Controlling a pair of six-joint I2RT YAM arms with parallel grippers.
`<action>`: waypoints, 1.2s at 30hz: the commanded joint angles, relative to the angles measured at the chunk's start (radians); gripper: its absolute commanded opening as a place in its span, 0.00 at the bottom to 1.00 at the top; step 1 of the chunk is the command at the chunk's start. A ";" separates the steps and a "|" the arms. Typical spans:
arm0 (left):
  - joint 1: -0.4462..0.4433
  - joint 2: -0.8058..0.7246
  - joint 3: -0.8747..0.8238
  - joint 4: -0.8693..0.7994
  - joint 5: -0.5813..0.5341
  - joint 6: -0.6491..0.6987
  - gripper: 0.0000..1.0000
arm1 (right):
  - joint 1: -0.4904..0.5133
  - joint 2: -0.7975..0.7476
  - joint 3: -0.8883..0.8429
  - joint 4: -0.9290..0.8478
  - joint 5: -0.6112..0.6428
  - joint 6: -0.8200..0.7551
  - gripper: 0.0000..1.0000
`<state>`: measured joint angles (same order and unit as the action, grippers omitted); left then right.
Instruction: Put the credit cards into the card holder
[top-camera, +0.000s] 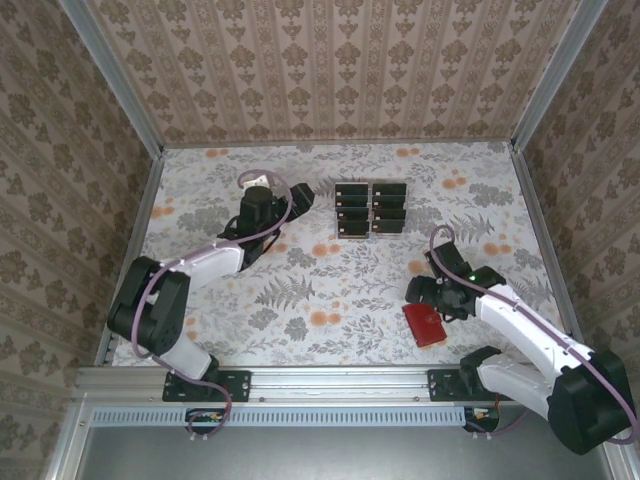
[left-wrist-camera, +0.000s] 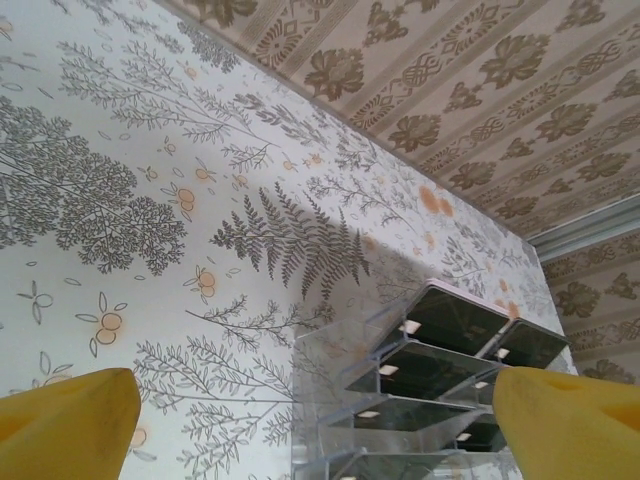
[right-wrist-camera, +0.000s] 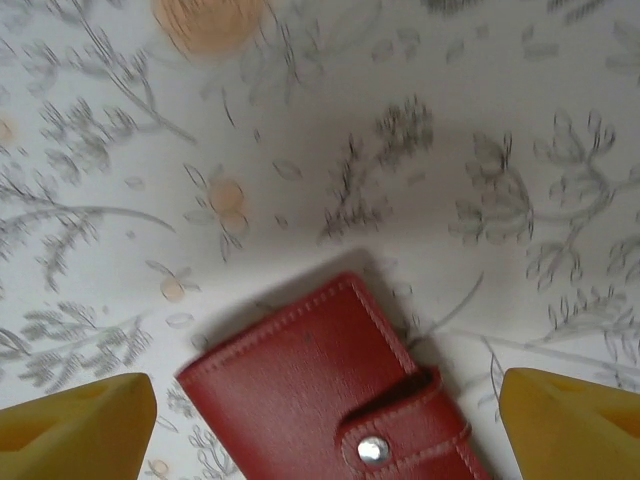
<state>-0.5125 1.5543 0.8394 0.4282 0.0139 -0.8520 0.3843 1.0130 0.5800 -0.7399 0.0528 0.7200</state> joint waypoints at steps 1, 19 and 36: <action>-0.017 -0.073 -0.010 -0.138 -0.037 0.027 1.00 | 0.048 -0.015 -0.038 -0.052 0.022 0.099 0.90; -0.060 -0.224 -0.006 -0.402 -0.042 0.104 1.00 | 0.331 0.243 0.027 0.253 -0.050 0.341 0.89; 0.012 -0.355 -0.063 -0.524 -0.077 0.124 1.00 | 0.422 0.673 0.584 0.262 -0.018 0.174 0.88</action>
<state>-0.5236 1.2510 0.8032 -0.0509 -0.0425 -0.7467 0.8032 1.7206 1.1202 -0.3573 -0.0120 1.0046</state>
